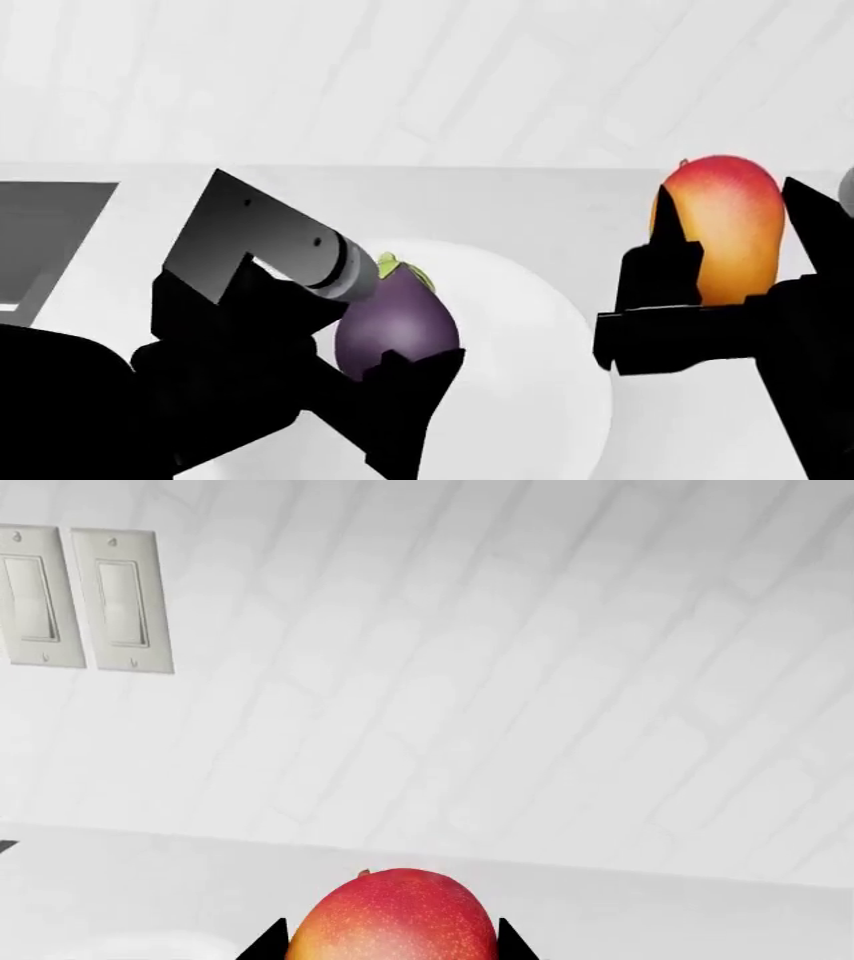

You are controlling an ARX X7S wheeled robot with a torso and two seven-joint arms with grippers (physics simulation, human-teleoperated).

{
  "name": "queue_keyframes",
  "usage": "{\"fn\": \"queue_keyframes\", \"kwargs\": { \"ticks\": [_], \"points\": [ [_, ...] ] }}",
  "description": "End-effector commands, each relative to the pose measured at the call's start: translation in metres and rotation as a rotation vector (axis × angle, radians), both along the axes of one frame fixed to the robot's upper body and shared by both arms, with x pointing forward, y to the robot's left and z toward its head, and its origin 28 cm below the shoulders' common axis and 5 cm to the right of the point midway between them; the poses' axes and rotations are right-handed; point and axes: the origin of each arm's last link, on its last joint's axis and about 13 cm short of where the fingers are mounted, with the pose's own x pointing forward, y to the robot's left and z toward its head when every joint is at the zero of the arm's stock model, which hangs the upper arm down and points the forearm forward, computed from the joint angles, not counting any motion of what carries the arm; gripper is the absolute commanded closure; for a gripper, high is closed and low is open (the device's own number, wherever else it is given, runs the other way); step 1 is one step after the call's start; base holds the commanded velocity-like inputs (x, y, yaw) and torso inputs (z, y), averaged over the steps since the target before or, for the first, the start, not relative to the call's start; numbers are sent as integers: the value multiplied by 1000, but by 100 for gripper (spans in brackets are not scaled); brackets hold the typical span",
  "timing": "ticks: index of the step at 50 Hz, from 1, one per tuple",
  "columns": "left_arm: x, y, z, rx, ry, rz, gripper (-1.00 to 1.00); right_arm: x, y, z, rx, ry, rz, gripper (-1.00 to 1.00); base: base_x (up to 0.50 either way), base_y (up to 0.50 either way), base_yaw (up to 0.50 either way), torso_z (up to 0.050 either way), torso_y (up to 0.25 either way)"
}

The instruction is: Pick the eggplants and mangos from the sink and place them in one bowl. Place the bell pepper in the other bowl. Then turn off the sink faucet.

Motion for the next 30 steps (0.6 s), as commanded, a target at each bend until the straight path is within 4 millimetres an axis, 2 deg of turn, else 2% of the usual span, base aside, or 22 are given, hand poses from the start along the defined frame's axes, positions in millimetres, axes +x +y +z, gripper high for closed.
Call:
{"fn": "queue_keyframes", "kwargs": {
  "ticks": [1,15,23,24,30],
  "points": [
    [5,-7,-15,19,52,-14,100,-1,0,-2,4,-6,-3,100,0,0,0,0,0],
    [12,-11,-34,68,86,18,100,1,1,-5,13,3,1,100,0,0,0,0,1],
    [13,-11,-29,63,74,14,100,2,0,-6,19,6,2,100,0,0,0,0,0],
    [13,-11,-29,61,72,17,-100,2,0,-7,20,8,2,100,0,0,0,0,0],
    [13,-12,-27,66,62,25,-100,2,0,-9,25,9,2,100,0,0,0,0,2]
  ]
}}
